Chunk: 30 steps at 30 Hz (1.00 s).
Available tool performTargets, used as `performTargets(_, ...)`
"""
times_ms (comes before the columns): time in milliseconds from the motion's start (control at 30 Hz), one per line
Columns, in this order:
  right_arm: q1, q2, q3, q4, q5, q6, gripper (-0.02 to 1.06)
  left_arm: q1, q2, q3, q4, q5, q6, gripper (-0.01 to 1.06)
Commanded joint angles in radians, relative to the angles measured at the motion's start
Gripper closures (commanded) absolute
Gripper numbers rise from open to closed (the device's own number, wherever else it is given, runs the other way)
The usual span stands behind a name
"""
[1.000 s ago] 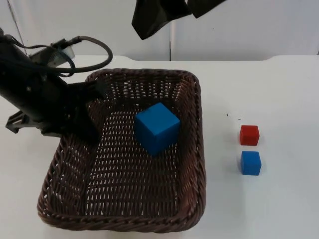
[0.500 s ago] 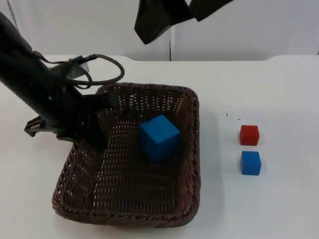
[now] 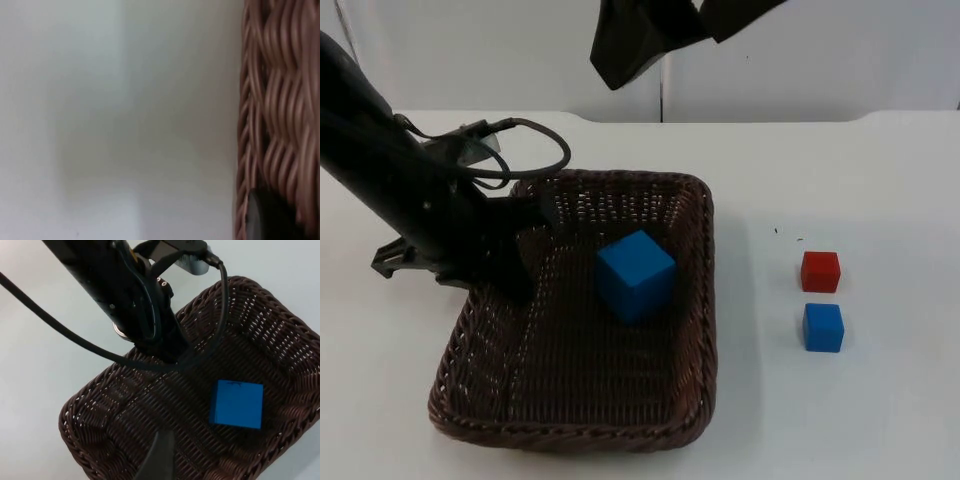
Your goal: Pick up the basket with the left hand and place the largest block into the basket with the right hand.
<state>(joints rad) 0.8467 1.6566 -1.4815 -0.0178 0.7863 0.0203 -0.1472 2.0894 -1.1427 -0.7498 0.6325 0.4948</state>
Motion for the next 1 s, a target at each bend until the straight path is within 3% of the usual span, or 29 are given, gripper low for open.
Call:
performTargets(0, 0.002, -0.009, -0.001, 0.0, -0.002, -0.013, 0.26, -0.003, -0.005, -0.01, -0.015, -0.011, -0.003, 1.05)
performTargets(300, 0.002, -0.009, -0.001, 0.003, -0.004, -0.013, 0.26, -0.003, -0.005, -0.01, -0.012, -0.008, -0.003, 1.02)
performTargets(400, 0.002, -0.009, -0.001, 0.003, -0.004, -0.013, 0.26, -0.003, -0.005, -0.01, -0.012, -0.004, -0.003, 0.93)
performTargets(500, 0.002, -0.009, -0.001, 0.003, -0.004, -0.013, 0.26, -0.003, -0.005, -0.01, -0.012, 0.008, -0.003, 0.65)
performTargets(533, 0.002, -0.009, -0.001, 0.003, -0.004, -0.013, 0.26, -0.003, -0.005, -0.01, -0.012, 0.008, -0.003, 0.65)
performTargets(600, 0.002, -0.009, -0.001, 0.003, -0.004, -0.013, 0.26, -0.003, -0.007, -0.01, -0.02, 0.02, -0.003, 0.46)
performTargets(667, 0.002, -0.009, -0.001, 0.003, -0.004, -0.013, 0.26, -0.003, -0.015, -0.01, -0.023, 0.035, -0.003, 0.33)
performTargets(767, 0.002, -0.009, -0.001, 0.003, -0.004, -0.013, 0.26, -0.003, -0.036, -0.01, -0.023, 0.052, -0.003, 0.25)
performTargets(967, 0.002, -0.011, -0.001, 0.0, -0.02, -0.013, 0.26, -0.003, -0.117, -0.01, -0.023, 0.068, -0.003, 0.24)
